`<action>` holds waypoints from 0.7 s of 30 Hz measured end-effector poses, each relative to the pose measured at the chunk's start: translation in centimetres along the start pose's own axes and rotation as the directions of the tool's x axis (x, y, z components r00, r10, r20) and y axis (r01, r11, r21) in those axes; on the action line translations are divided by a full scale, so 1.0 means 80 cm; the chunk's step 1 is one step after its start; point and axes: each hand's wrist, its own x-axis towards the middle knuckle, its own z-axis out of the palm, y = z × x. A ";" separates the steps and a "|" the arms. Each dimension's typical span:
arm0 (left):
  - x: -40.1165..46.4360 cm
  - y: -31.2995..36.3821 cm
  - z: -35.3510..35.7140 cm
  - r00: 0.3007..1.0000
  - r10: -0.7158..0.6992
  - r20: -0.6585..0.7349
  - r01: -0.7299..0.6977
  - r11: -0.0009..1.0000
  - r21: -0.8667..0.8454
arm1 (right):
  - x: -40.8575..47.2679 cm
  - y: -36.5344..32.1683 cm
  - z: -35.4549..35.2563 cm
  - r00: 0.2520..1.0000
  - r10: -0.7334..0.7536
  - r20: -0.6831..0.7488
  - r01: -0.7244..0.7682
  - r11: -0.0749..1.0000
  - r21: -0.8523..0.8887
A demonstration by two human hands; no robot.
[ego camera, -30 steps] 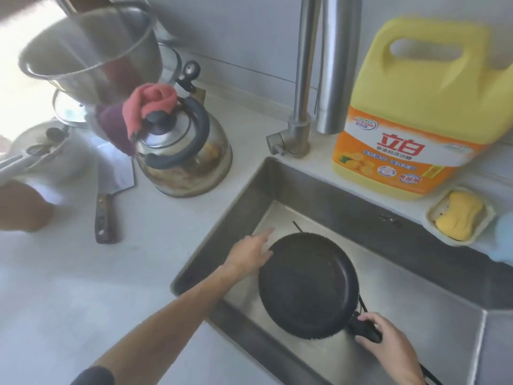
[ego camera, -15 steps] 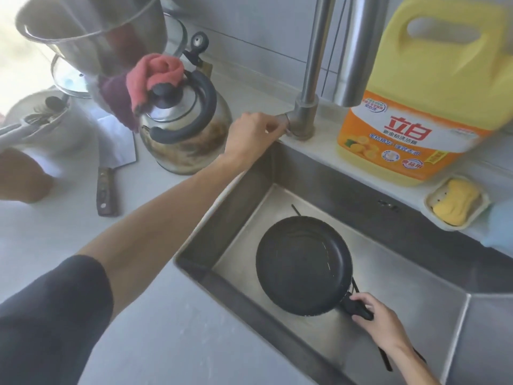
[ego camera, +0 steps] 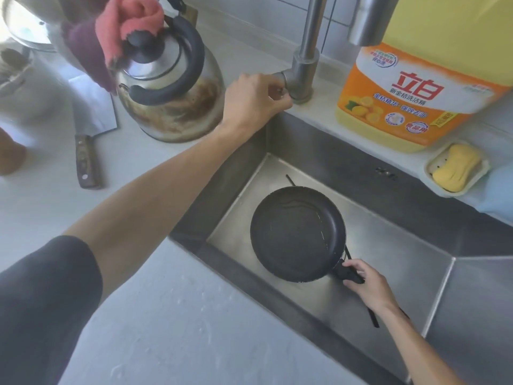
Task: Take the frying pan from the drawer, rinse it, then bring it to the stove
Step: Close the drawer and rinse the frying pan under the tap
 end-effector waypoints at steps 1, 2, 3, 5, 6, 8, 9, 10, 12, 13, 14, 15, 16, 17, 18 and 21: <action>-0.001 0.000 0.003 1.000 -0.013 -0.018 0.013 1.000 -0.011 | 0.000 0.000 0.000 1.000 0.002 -0.001 -0.002 1.000 0.006; -0.002 -0.001 0.005 0.999 -0.020 -0.031 0.019 1.000 -0.019 | 0.000 0.001 0.001 1.000 -0.001 -0.001 0.001 1.000 0.013; -0.003 -0.001 0.007 0.999 -0.020 -0.038 0.020 1.000 -0.020 | 0.001 0.003 0.001 1.000 -0.001 -0.002 0.001 1.000 0.016; -0.003 -0.001 0.011 0.999 0.005 -0.051 -0.005 1.000 0.007 | 0.002 0.005 0.002 1.000 -0.002 -0.002 0.002 1.000 0.022; -0.004 -0.002 0.012 0.998 0.030 -0.054 -0.028 0.999 0.031 | 0.002 0.006 0.002 1.000 -0.005 -0.002 0.005 1.000 0.022; -0.003 -0.002 0.011 0.995 0.095 -0.023 -0.093 0.992 0.080 | 0.002 0.006 0.002 1.000 -0.007 -0.003 0.007 1.000 0.018; -0.001 -0.003 0.009 0.993 0.121 0.004 -0.121 0.988 0.100 | 0.002 0.006 0.002 1.000 -0.008 -0.006 0.008 1.000 0.014; 0.001 -0.004 0.007 0.990 0.136 0.025 -0.138 0.984 0.111 | 0.001 0.005 0.002 1.000 -0.012 -0.008 0.012 1.000 0.008; 0.008 -0.005 0.002 0.990 0.135 0.043 -0.139 0.985 0.101 | 0.000 0.005 0.003 1.000 -0.018 -0.014 0.018 1.000 0.008; 0.011 -0.005 0.003 0.991 0.128 0.043 -0.131 0.988 0.087 | -0.001 0.005 0.004 1.000 -0.019 -0.017 0.019 1.000 0.013; 0.012 -0.005 0.004 0.993 0.115 0.040 -0.118 0.990 0.071 | -0.002 0.005 0.004 1.000 -0.020 -0.016 0.020 1.000 0.015; 0.011 -0.005 0.006 0.995 0.096 0.033 -0.098 0.994 0.054 | -0.002 0.005 0.004 1.000 -0.018 -0.012 0.019 1.000 0.014; 0.009 -0.008 0.007 0.998 0.063 0.020 -0.064 0.998 0.029 | -0.002 0.005 0.004 1.000 -0.016 -0.006 0.016 1.000 0.012; 0.006 -0.013 0.007 1.000 0.026 -0.002 -0.026 1.000 -0.001 | -0.001 0.006 0.003 1.000 -0.014 -0.001 0.014 1.000 0.010; 0.002 -0.021 0.008 1.000 -0.005 -0.023 0.005 1.000 -0.029 | 0.000 0.006 0.003 1.000 -0.013 0.004 0.013 1.000 0.007; -0.011 -0.038 0.008 1.000 -0.023 -0.011 0.022 0.996 -0.084 | 0.001 0.009 0.001 1.000 -0.019 0.010 0.019 1.000 -0.023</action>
